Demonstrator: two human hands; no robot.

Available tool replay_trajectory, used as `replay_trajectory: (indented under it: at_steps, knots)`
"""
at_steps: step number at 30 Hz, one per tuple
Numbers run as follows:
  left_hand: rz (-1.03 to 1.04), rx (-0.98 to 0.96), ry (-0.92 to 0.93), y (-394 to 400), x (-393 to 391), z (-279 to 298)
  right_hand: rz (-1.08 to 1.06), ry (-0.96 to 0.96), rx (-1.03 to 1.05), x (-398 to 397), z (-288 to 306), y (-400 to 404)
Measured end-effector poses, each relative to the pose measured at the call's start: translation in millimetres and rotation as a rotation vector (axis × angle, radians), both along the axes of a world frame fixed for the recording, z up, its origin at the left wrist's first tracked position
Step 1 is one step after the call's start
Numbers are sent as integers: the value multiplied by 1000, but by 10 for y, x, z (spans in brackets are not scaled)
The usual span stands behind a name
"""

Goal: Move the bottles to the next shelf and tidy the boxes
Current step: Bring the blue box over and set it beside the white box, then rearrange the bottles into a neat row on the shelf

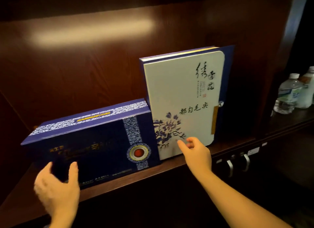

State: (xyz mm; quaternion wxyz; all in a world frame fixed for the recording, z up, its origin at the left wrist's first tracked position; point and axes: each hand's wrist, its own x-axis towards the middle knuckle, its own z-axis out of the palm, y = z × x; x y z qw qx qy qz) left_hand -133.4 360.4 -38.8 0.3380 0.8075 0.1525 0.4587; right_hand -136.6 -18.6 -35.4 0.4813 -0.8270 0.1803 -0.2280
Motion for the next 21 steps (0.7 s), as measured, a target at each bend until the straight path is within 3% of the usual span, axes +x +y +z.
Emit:
replay_trajectory:
  at_steps: [4, 10, 16, 21]
  knots:
    - [-150, 268, -38, -1157, -190, 374, -29, -67, -37, -159, 172, -913]
    - [-531, 15, 13, -3366, -432, 593, -50, -55, -64, -638, 269, -2603]
    - [-834, -22, 58, -5313, -401, 898, -149, 40, -58, -846, 496, -3991]
    - [-979, -11, 99, -6274, -241, 910, -217, 1, 5, -761, 568, -4604]
